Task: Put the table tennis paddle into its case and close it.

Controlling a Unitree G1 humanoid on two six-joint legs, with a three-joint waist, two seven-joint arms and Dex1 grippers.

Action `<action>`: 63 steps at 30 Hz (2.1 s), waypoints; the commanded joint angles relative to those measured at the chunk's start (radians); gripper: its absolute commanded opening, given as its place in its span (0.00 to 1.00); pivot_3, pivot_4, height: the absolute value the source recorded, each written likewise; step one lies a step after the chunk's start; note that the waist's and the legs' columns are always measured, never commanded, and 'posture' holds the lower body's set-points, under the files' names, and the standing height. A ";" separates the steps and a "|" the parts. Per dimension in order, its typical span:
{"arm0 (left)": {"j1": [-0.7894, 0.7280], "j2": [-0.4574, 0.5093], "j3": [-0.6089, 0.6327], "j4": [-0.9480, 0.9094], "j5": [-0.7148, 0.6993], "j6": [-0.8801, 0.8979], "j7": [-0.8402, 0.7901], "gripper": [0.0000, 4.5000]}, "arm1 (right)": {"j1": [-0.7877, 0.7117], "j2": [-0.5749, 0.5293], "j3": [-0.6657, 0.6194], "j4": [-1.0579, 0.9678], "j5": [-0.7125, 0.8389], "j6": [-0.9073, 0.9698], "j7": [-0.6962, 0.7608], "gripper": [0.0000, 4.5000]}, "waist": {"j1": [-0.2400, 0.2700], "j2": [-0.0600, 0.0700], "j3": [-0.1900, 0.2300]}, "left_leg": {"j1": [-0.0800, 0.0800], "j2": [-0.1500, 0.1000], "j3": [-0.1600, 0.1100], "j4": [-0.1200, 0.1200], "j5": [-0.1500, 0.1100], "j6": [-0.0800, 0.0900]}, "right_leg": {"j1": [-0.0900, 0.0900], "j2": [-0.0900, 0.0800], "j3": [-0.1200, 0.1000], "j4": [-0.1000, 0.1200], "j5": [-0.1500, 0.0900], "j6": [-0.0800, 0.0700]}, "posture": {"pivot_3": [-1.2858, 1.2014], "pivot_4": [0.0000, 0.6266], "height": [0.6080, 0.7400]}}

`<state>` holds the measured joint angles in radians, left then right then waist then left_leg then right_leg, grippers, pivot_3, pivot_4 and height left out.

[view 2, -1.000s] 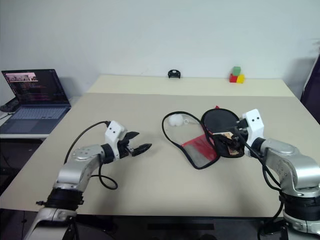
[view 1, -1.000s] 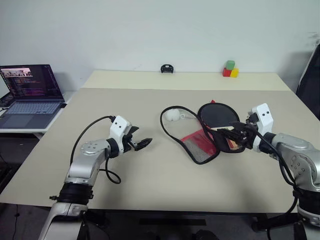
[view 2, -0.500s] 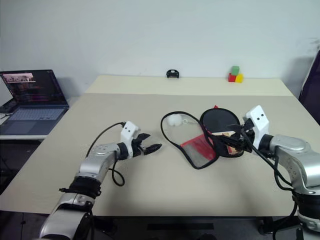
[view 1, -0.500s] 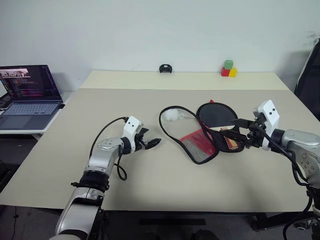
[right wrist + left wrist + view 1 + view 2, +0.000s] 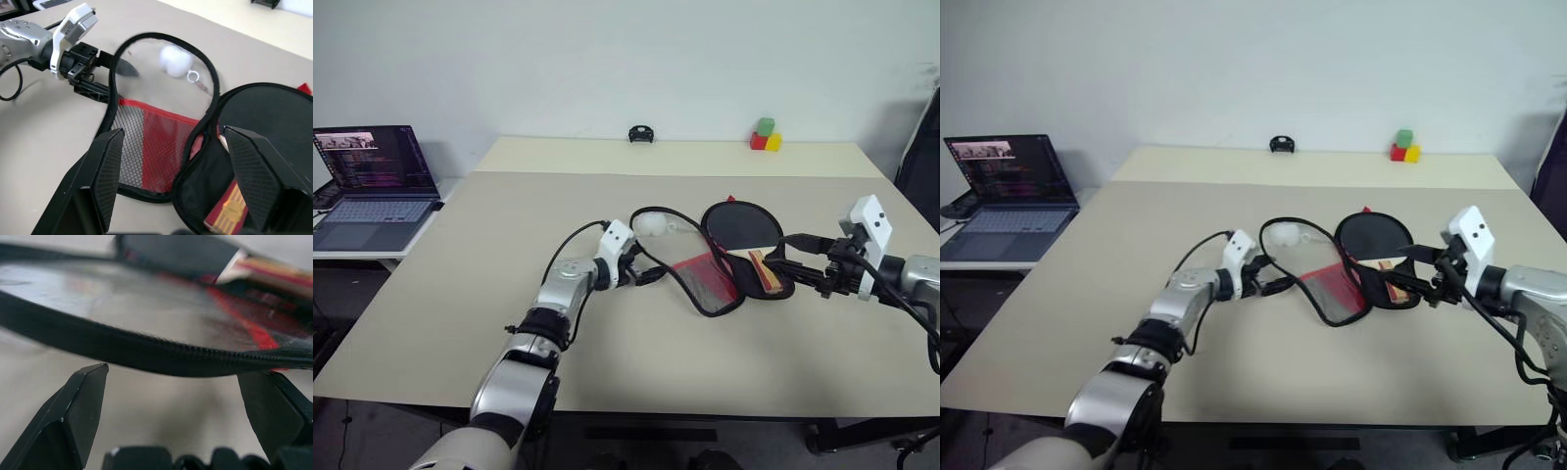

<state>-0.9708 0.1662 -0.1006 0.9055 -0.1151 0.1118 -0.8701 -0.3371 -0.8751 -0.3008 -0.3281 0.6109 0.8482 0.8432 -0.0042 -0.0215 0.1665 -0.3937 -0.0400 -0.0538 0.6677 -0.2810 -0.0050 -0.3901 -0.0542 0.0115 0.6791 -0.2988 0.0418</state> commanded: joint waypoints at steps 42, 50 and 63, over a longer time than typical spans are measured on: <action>0.238 0.197 0.118 -0.815 -0.143 0.233 -0.019 1.00 | -0.571 0.215 0.249 1.119 -0.422 -0.318 -0.224 0.99 | -0.016 -0.001 0.001 | -0.006 0.000 0.001 0.008 0.001 -0.003 | -0.005 0.000 0.003 0.003 0.000 0.000 | 0.52 0.24 1.00; 0.242 0.246 0.120 -0.851 -0.186 0.265 -0.030 1.00 | -0.597 0.218 0.296 1.267 -0.485 -0.358 -0.090 0.99 | -0.026 -0.001 0.001 | -0.006 0.000 0.002 0.008 0.001 -0.003 | -0.005 0.000 0.003 0.003 0.000 0.000 | 0.52 0.24 1.00; 0.223 0.252 0.100 -0.818 -0.181 0.251 -0.024 1.00 | -0.609 0.283 0.310 1.362 -0.544 -0.383 -0.038 0.99 | -0.032 0.000 0.001 | -0.004 0.001 0.002 0.008 0.001 -0.003 | -0.004 0.000 0.003 0.004 0.000 0.000 | 0.52 0.24 1.00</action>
<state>-0.7237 0.4128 0.0034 0.1084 -0.2890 0.3810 -0.8958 -0.9504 -0.6118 -0.0106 1.0086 0.0899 0.4646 0.8031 -0.0363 -0.0218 0.1670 -0.3975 -0.0392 -0.0520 0.6760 -0.2795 -0.0080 -0.3941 -0.0539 0.0145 0.6833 -0.2984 0.0421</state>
